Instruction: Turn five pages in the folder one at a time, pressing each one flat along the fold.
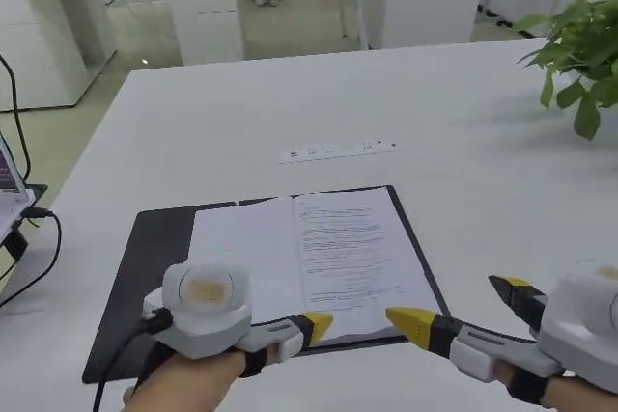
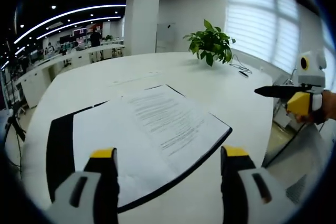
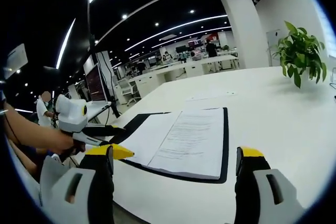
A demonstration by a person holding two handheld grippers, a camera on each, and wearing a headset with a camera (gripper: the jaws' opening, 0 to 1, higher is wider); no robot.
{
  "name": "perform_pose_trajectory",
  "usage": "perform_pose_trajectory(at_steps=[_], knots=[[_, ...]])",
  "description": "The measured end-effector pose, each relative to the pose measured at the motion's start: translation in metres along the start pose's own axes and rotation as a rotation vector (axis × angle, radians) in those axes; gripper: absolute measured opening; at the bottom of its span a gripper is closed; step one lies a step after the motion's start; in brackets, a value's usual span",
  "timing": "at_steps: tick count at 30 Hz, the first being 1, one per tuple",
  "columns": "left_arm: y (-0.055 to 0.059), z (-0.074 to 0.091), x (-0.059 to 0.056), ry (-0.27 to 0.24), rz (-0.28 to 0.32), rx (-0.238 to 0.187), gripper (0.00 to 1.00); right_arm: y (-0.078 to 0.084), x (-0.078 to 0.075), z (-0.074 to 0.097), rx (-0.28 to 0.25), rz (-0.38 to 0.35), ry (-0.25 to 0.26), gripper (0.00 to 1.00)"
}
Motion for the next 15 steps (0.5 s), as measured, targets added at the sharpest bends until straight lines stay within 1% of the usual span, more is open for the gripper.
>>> perform_pose_trajectory(at_steps=[1,2,4,6,9,13,15], knots=[[-0.001,-0.005,-0.003,0.009,-0.005,-0.002,0.8,0.0,-0.001,0.0,0.0,-0.003,-0.001,0.97],[-0.001,-0.012,-0.008,0.022,-0.005,0.006,0.79,0.0,-0.001,0.0,0.001,-0.004,-0.001,0.97],[0.001,-0.024,-0.015,0.032,-0.008,0.025,0.79,0.0,-0.003,0.0,0.001,-0.01,0.003,0.96],[0.0,-0.032,-0.02,0.039,-0.005,0.024,0.8,0.0,-0.005,0.0,0.0,-0.013,0.005,0.96],[0.001,-0.048,-0.031,0.057,0.003,0.03,0.79,0.0,-0.008,0.0,0.003,-0.024,0.005,0.96],[0.004,-0.063,-0.043,0.073,0.012,0.038,0.77,0.001,-0.013,0.001,0.004,-0.039,0.013,0.96],[0.005,-0.069,-0.047,0.077,0.015,0.044,0.77,0.001,-0.015,0.002,0.004,-0.046,0.014,0.95]])
Point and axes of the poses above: the centre of the closed fingertips' face, and the gripper's own axes: z roughly backward along the fingers, x roughly to its left, y roughly out of its underside, the point moved 3 cm from there along z, roughly backward along the fingers, and after that the axes turned 2 degrees about -z, right-handed, at the moved point
